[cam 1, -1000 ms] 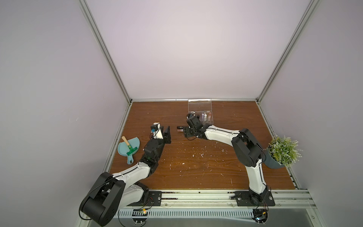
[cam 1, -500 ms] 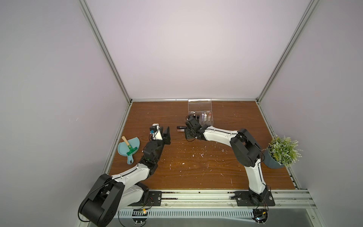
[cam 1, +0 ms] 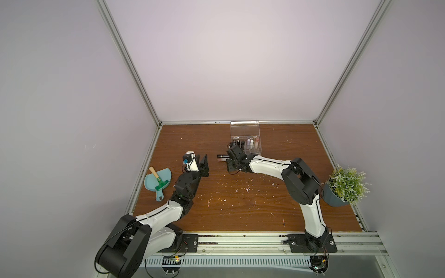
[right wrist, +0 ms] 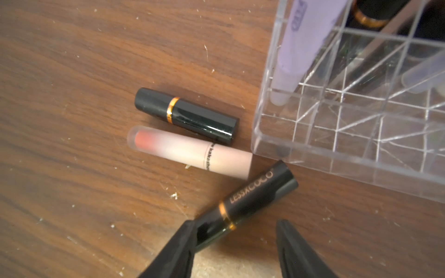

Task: Arrange the lipsticks in the organizer
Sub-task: Pick up the lipstick at the center of the board.

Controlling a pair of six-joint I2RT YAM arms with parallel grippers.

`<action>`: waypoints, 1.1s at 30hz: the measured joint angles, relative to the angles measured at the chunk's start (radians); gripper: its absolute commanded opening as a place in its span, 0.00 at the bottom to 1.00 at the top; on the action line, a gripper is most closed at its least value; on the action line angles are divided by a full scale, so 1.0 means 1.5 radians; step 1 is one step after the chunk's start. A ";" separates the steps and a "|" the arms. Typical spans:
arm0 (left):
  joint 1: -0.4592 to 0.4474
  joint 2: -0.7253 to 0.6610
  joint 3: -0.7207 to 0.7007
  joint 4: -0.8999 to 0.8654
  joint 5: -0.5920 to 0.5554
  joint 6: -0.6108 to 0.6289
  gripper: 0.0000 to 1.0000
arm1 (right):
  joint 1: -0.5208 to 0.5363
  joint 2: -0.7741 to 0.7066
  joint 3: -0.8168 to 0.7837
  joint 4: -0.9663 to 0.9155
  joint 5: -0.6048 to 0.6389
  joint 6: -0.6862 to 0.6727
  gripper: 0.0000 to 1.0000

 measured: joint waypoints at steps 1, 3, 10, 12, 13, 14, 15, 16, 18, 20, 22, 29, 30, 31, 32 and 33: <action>0.000 0.000 0.000 0.000 0.000 0.000 0.44 | 0.000 0.000 -0.003 0.005 0.000 0.001 0.53; 0.000 0.000 0.000 0.000 0.001 0.000 0.44 | 0.000 -0.001 -0.010 0.017 0.000 0.002 0.52; 0.000 0.000 0.000 0.000 0.003 0.000 0.44 | 0.001 -0.005 -0.030 0.048 -0.001 0.004 0.51; 0.000 0.000 0.000 0.000 0.003 0.000 0.44 | 0.001 -0.005 -0.031 0.048 0.000 0.003 0.51; 0.000 0.000 0.000 0.000 0.003 0.000 0.44 | 0.001 -0.006 -0.032 0.048 0.000 0.003 0.51; 0.000 0.000 0.000 0.000 0.003 0.000 0.44 | 0.001 -0.008 -0.037 0.045 0.000 0.003 0.51; 0.000 0.000 0.000 0.000 0.003 0.000 0.44 | 0.001 -0.010 -0.044 0.042 0.000 0.003 0.51; 0.000 0.000 0.000 0.000 0.003 0.000 0.44 | 0.001 -0.013 -0.053 0.036 0.000 0.003 0.51; 0.000 0.000 0.000 0.000 0.004 0.000 0.44 | 0.001 -0.025 -0.069 0.031 0.005 0.001 0.51; 0.000 0.000 0.000 0.000 0.004 0.000 0.44 | 0.001 -0.045 -0.084 0.021 0.005 0.001 0.51; 0.000 0.000 0.000 0.000 0.005 0.000 0.44 | 0.001 -0.064 -0.096 0.014 0.006 0.001 0.51; 0.000 0.000 0.000 0.000 0.009 0.000 0.44 | 0.000 -0.078 -0.098 0.008 0.016 -0.004 0.52; 0.000 0.000 0.000 0.000 0.009 0.000 0.44 | 0.000 -0.077 -0.098 0.007 0.016 -0.005 0.52; 0.000 0.000 0.000 0.000 0.009 0.000 0.44 | 0.000 -0.076 -0.097 0.005 0.016 -0.007 0.52; 0.000 0.000 0.000 0.000 0.009 0.000 0.44 | -0.001 -0.075 -0.095 0.003 0.016 -0.008 0.52; 0.000 0.000 0.000 0.000 0.009 0.000 0.44 | -0.003 -0.073 -0.092 0.002 0.016 -0.010 0.52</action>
